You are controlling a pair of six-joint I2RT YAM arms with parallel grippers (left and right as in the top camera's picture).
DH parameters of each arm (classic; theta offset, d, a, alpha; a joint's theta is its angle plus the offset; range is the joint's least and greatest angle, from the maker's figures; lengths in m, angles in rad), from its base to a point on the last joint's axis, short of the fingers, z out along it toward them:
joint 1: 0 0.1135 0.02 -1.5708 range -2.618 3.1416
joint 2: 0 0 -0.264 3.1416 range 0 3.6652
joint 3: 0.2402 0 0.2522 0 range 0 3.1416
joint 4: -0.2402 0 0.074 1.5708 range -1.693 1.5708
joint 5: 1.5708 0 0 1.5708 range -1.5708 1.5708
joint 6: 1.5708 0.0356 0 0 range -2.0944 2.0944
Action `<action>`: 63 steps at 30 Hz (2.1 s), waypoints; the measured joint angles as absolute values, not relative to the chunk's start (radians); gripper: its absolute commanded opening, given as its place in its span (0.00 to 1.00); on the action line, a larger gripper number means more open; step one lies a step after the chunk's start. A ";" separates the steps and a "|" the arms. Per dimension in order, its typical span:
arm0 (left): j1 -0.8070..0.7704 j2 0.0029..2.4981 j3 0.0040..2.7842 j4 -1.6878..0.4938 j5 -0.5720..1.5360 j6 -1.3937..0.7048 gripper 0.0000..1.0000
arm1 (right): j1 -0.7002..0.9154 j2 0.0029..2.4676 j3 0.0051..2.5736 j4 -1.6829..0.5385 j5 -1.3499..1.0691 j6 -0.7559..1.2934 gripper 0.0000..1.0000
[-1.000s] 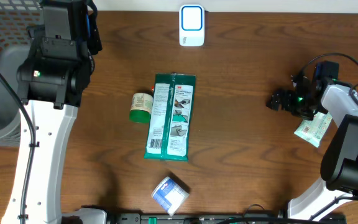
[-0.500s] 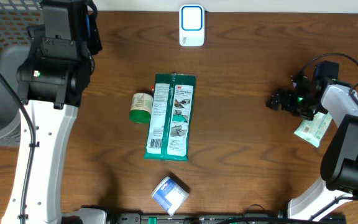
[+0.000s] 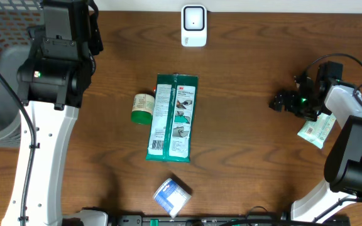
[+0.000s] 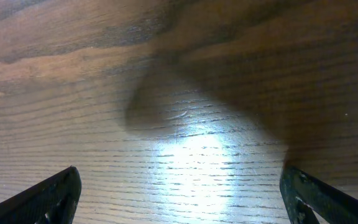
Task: Scan the item barcode
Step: 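Open the right gripper and lift it off the wipes pack, then reach the right gripper left and grasp the green 3M gloves pack edge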
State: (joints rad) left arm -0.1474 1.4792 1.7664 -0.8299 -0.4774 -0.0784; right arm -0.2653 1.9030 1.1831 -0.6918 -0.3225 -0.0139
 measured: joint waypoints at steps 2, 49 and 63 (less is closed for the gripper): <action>-0.147 1.479 1.766 -0.830 -0.477 -0.078 0.83 | -0.265 1.903 1.183 -0.691 -0.323 -0.014 0.99; -0.148 1.504 1.722 -0.985 -0.224 -0.145 0.15 | -0.153 1.905 1.184 -0.543 -0.933 0.070 0.98; -0.148 1.603 1.688 -1.011 -0.128 -0.159 0.41 | 0.257 1.905 1.184 -0.519 -0.714 0.229 0.42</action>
State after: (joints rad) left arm -0.1478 1.6032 1.6882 -1.0107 -0.1280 -0.1593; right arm 0.2569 1.9045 1.1835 -0.5186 -0.7136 0.2287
